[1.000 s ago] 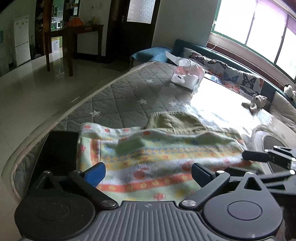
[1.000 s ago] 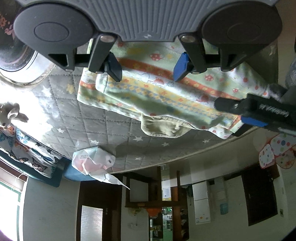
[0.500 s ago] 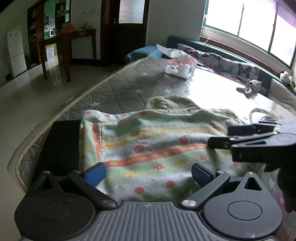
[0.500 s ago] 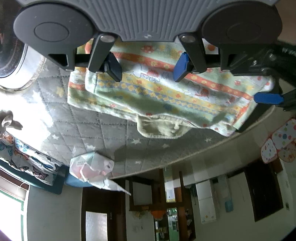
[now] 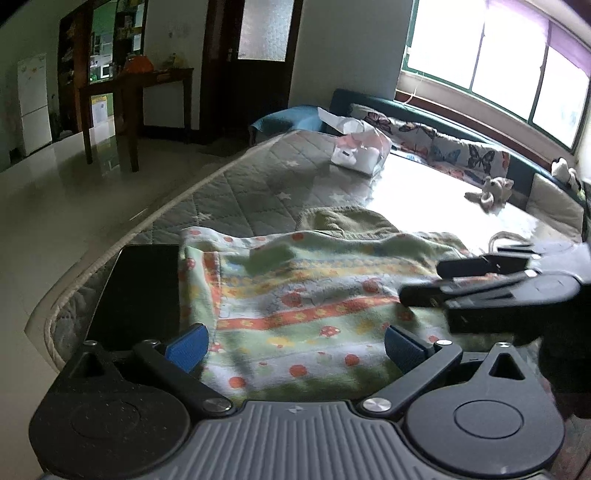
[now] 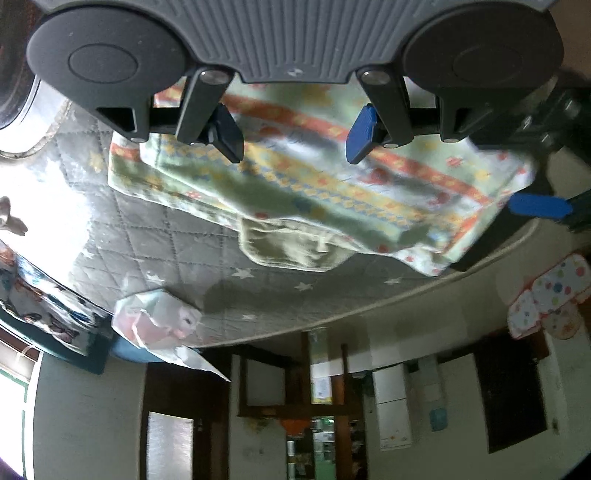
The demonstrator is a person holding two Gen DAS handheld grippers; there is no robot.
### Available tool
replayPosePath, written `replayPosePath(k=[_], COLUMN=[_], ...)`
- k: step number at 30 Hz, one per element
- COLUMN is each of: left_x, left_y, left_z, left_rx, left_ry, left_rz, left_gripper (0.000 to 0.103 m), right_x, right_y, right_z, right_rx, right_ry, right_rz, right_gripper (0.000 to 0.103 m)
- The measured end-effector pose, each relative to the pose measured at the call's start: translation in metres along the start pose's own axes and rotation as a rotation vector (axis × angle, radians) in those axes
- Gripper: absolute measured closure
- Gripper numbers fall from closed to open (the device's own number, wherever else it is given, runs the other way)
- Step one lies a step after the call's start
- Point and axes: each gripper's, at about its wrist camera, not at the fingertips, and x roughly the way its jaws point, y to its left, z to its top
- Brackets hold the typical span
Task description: Fold clothes
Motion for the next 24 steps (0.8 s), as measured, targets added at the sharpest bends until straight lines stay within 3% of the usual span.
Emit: replayPosePath(k=[5, 11, 13, 18, 24], left_x=[-0.003, -0.003, -0.003, -0.004, -0.008], left_y=[0.007, 0.008, 0.008, 0.002, -0.008], left_z=[-0.001, -0.004, -0.005, -0.011, -0.015], left_rx=[-0.031, -0.033, -0.034, -0.031, -0.021], left_ry=[-0.018, -0.010, -0.007, 0.009, 0.017], left_rz=[0.015, 0.092, 0.118, 0.108, 0.106], left_gripper=[0.000, 0.000, 0.000, 0.000, 0.000], right_x=[-0.012, -0.023, -0.028, -0.039, -0.051], right_y=[0.016, 0.026, 0.024, 0.022, 0.021], right_z=[-0.010, -0.019, -0.021, -0.032, -0.045], right_rx=[-0.065, -0.089, -0.084, -0.087, -0.068], right_ry=[0.016, 0.008, 0.005, 0.013, 0.008], right_rz=[0.048, 0.073, 0.076, 0.077, 0.073], right_gripper=[0.039, 0.038, 0.035, 0.020, 0.010])
